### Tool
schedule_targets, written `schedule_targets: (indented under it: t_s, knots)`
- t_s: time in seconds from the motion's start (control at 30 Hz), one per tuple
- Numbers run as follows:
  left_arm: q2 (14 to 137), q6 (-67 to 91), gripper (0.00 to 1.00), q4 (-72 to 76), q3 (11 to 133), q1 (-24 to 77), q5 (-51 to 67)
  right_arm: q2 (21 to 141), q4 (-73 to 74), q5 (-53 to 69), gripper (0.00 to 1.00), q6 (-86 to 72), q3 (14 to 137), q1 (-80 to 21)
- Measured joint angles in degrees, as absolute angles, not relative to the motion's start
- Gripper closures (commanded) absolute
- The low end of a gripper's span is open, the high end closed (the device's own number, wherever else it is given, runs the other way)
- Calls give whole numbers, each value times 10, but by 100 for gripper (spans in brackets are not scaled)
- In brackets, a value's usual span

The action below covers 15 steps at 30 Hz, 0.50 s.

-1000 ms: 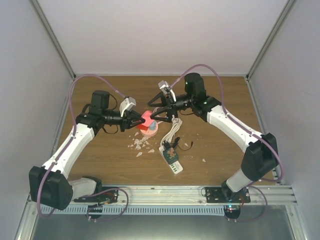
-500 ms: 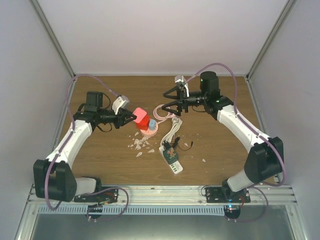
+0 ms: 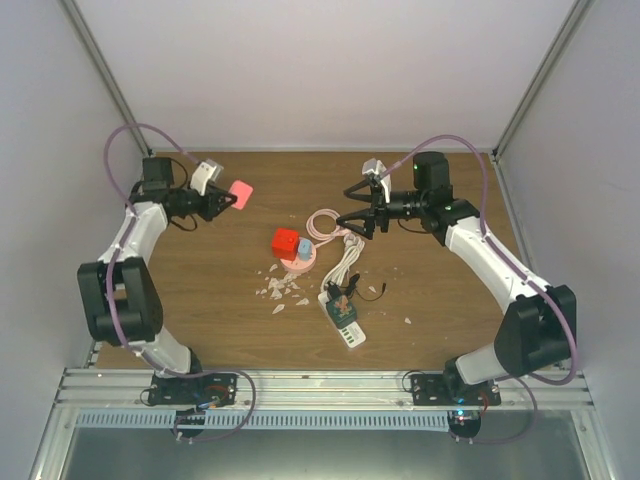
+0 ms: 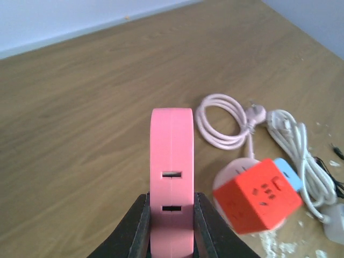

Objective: Pull the plug off the socket

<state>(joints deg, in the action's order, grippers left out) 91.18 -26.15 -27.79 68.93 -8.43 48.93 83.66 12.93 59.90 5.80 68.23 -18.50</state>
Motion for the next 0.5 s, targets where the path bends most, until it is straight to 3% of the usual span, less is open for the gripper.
schedule_targets:
  t_s: [0.5]
  knots:
    - [1198, -196, 100, -297, 948, -176, 483, 842, 155, 568, 1, 87, 672, -180]
